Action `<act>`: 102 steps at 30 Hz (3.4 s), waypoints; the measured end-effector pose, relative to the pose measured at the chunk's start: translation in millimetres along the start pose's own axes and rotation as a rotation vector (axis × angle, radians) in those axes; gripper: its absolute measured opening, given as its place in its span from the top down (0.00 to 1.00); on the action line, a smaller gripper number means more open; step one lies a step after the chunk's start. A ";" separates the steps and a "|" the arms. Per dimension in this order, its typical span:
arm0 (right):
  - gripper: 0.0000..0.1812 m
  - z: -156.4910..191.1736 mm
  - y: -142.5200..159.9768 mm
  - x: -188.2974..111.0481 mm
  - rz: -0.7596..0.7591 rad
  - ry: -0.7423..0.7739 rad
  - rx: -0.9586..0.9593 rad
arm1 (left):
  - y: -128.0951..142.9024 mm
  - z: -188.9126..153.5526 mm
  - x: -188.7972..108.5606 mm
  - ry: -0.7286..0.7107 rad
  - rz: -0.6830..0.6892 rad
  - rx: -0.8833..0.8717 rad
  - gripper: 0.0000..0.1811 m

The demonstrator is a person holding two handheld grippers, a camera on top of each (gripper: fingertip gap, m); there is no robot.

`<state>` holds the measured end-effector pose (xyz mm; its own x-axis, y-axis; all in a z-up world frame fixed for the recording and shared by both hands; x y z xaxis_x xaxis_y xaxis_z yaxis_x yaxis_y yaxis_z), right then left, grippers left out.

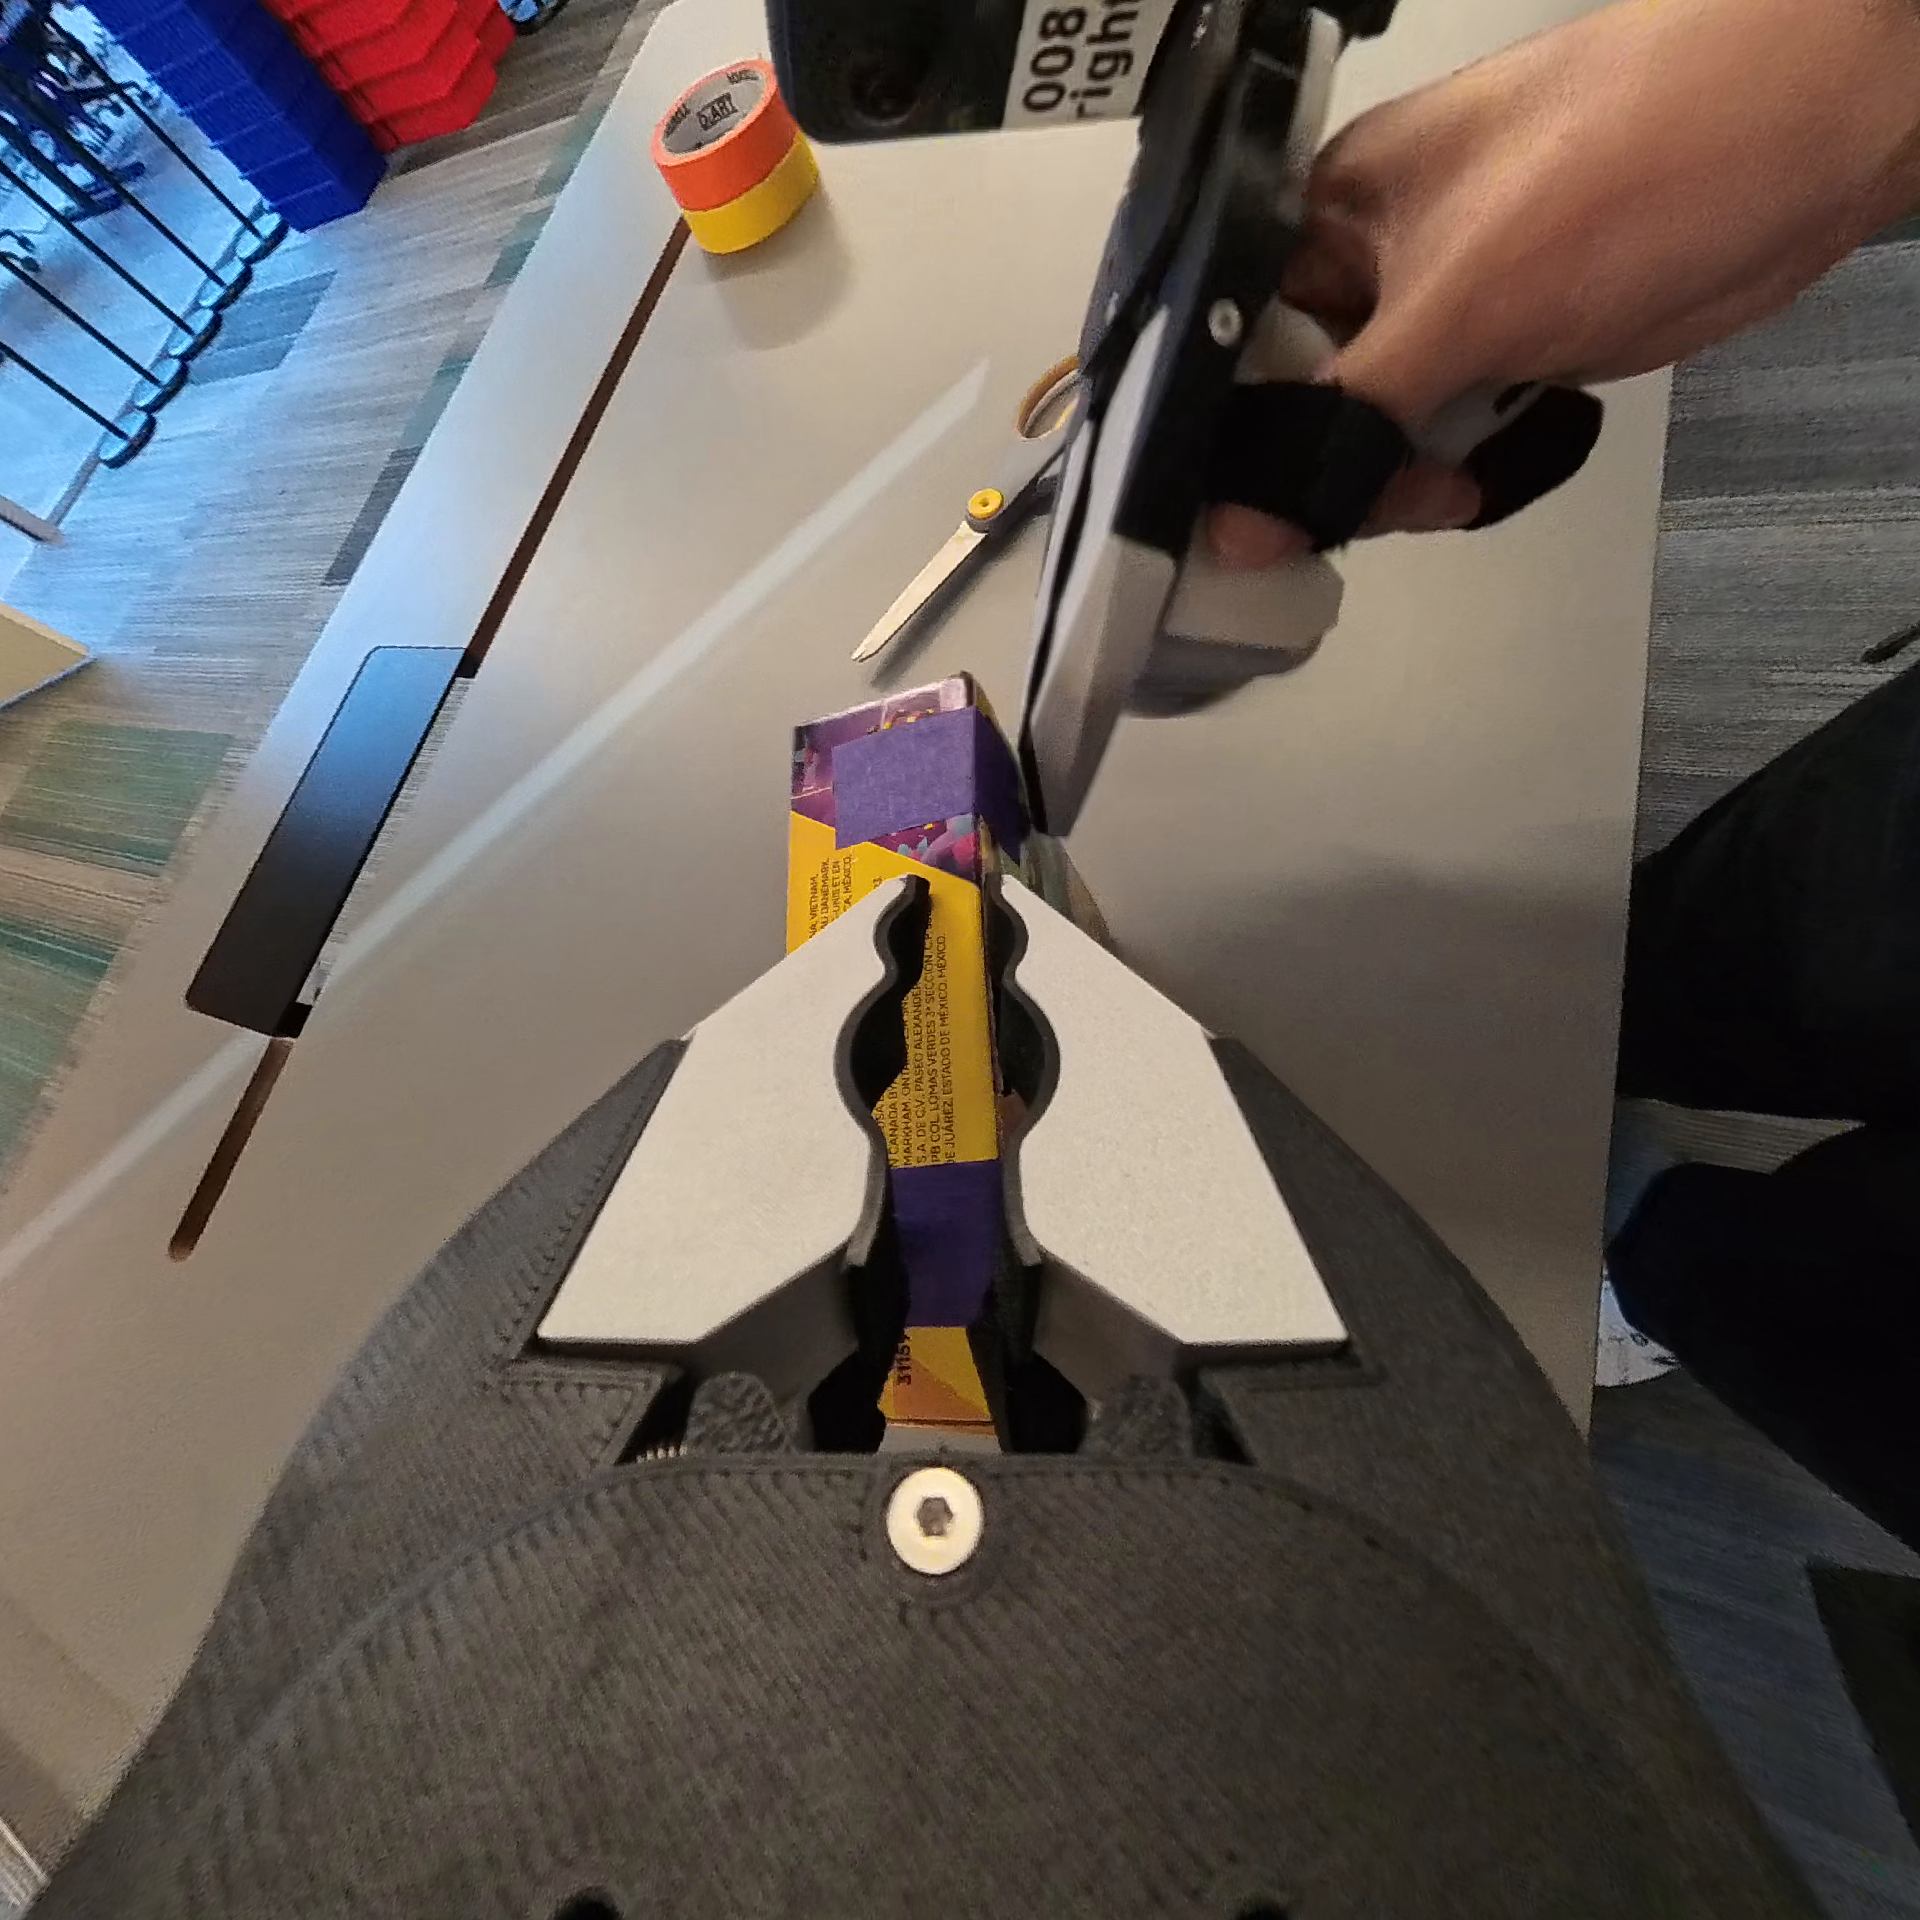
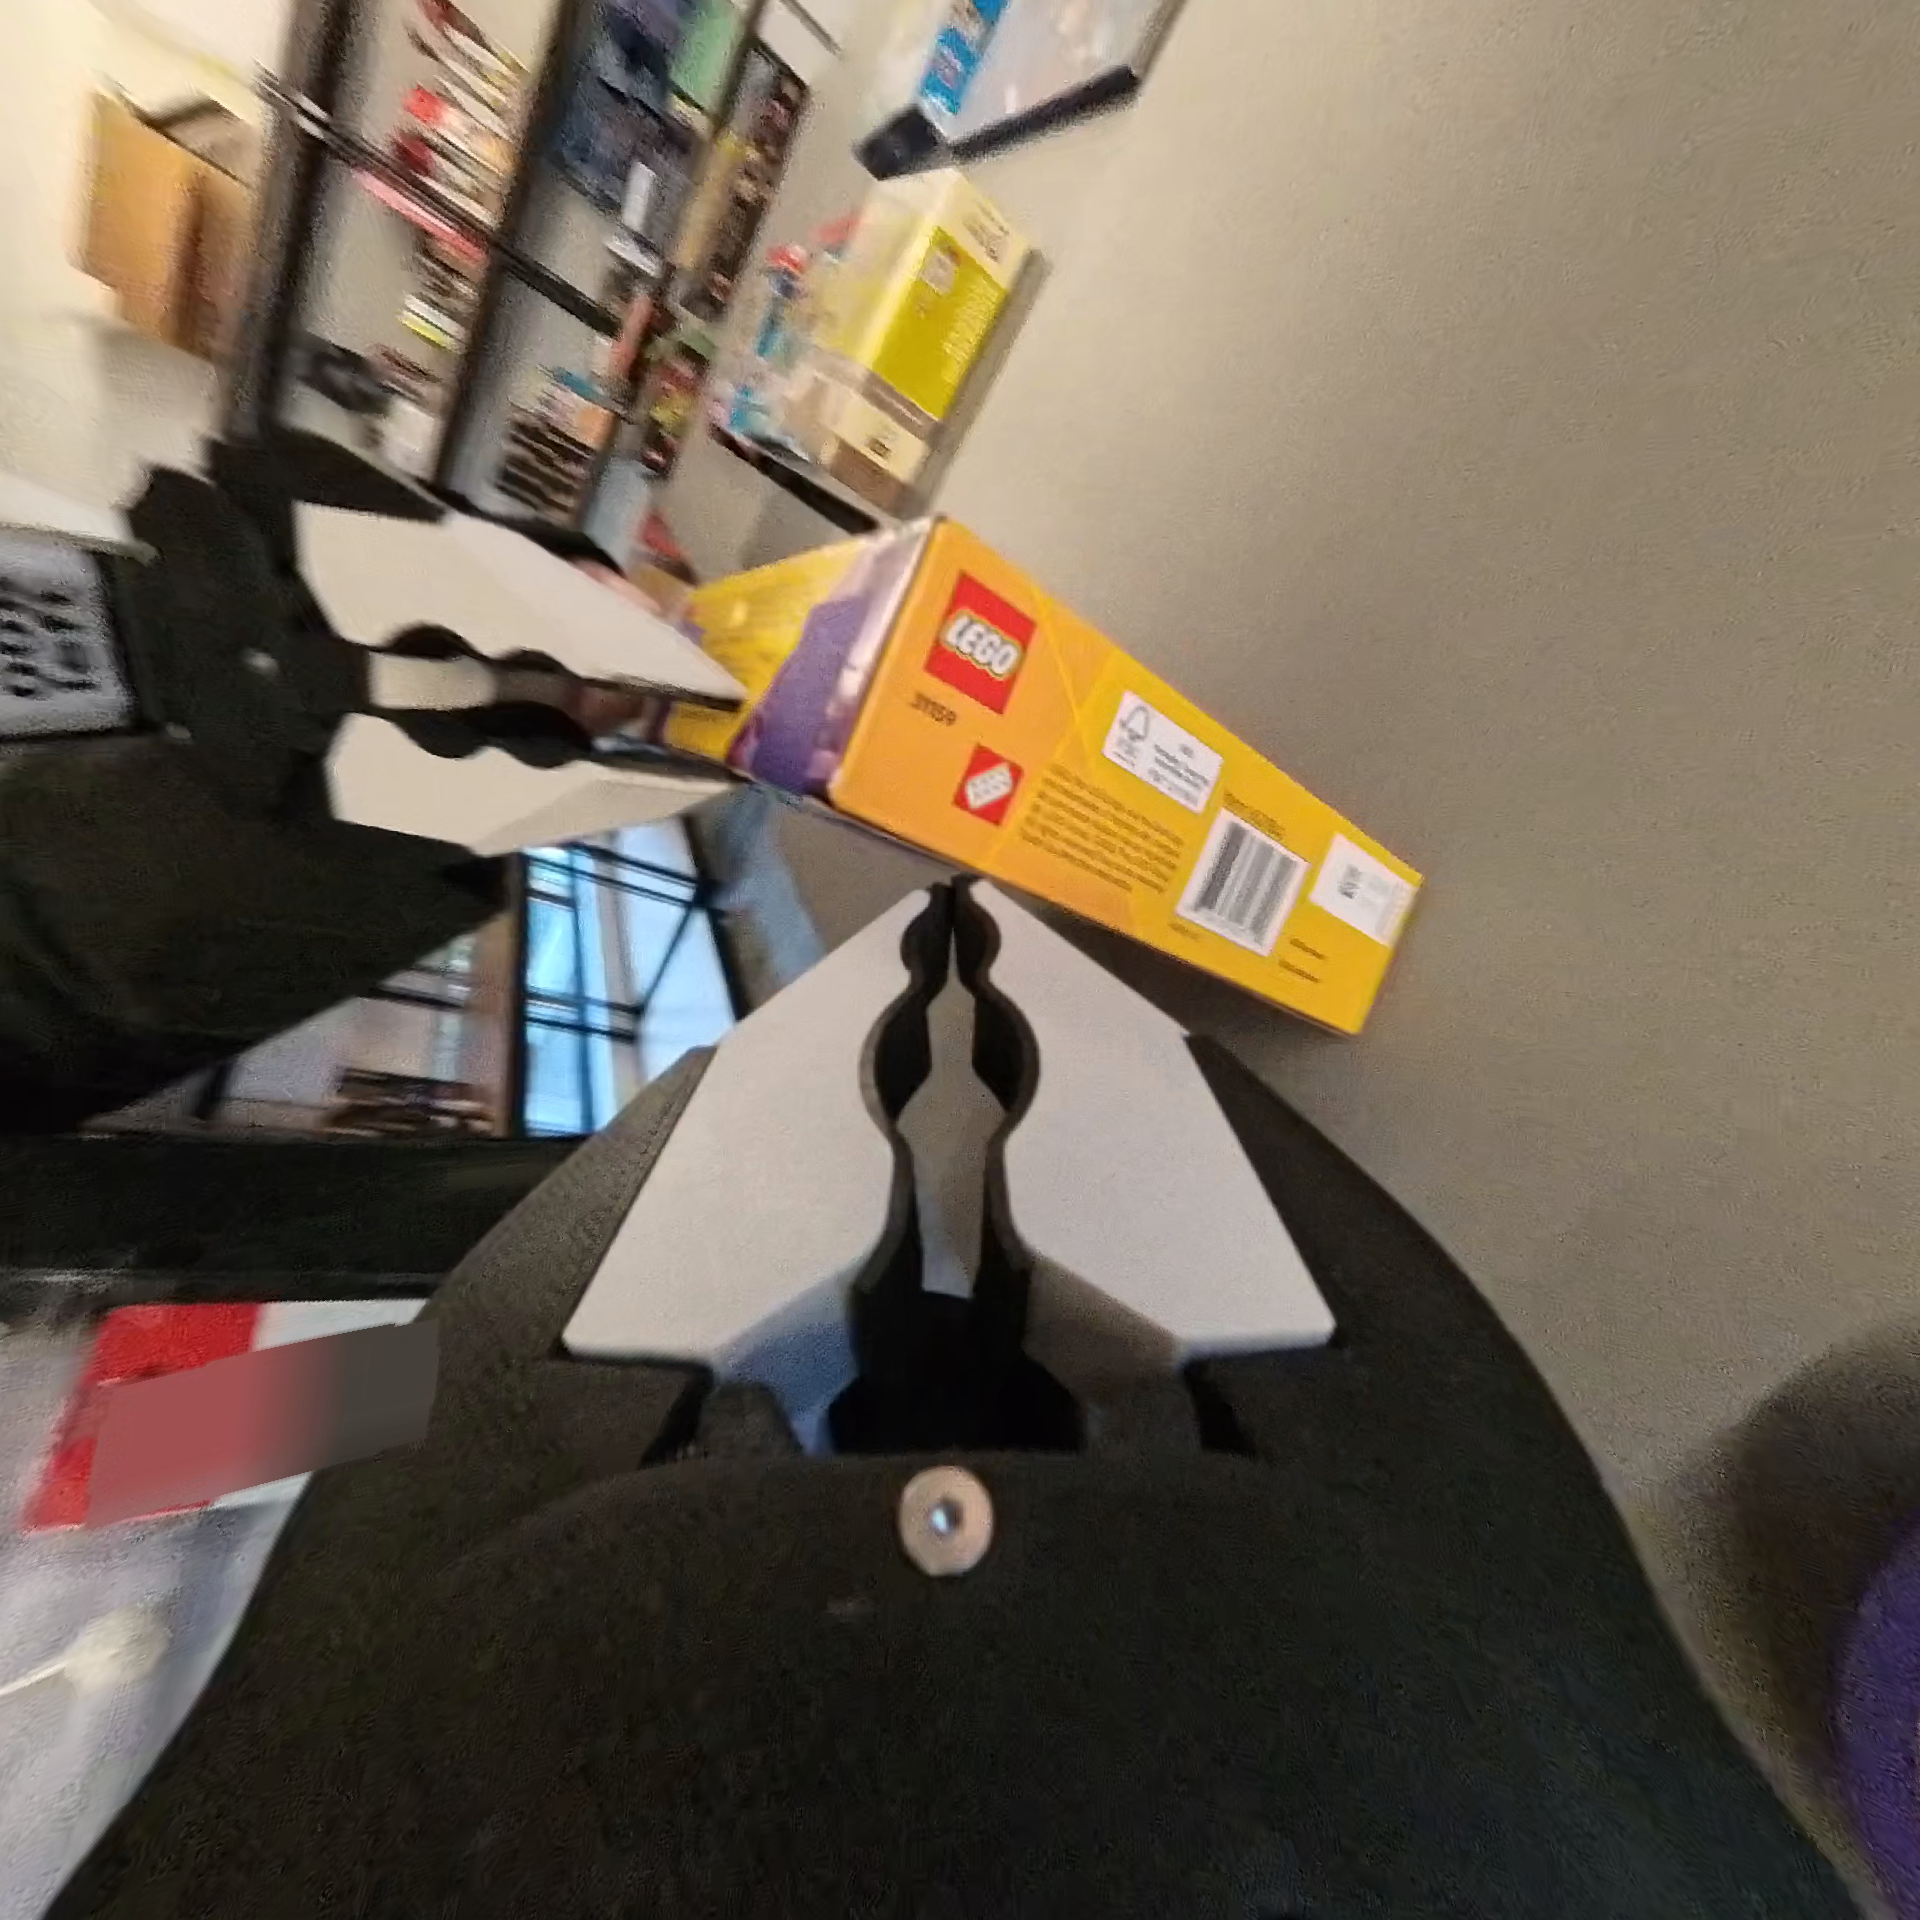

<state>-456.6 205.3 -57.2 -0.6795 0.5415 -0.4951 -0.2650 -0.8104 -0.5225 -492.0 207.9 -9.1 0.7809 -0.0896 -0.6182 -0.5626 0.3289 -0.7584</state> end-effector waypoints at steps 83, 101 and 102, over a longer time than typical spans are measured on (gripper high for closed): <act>0.55 192.1 -63.7 -107.2 0.393 -0.822 -0.534 | -98.6 -121.1 -118.2 -0.128 -1.258 -1.215 0.68; 0.68 526.2 254.5 85.9 1.129 -1.014 -0.598 | 32.2 -395.1 -387.2 -0.816 -1.379 -1.287 0.66; 0.68 546.6 275.2 96.8 1.160 -1.023 -0.579 | 42.1 -417.2 -407.0 -0.848 -1.407 -1.290 0.66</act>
<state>-969.3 -87.6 130.5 -0.5238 -0.8079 -0.2702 0.7882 -0.3393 -0.5135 -946.8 -134.0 124.4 0.4416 0.8404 0.3143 0.8550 -0.2879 -0.4314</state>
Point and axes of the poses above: each gripper's, where its closed fingertips meet, x out along the fingers, y out of its underside, z = x × y across the jaws, the point moved 1 cm from there along -x, back along the fingers, and after that the axes turned 11 degrees about y, right-handed, at the moved point
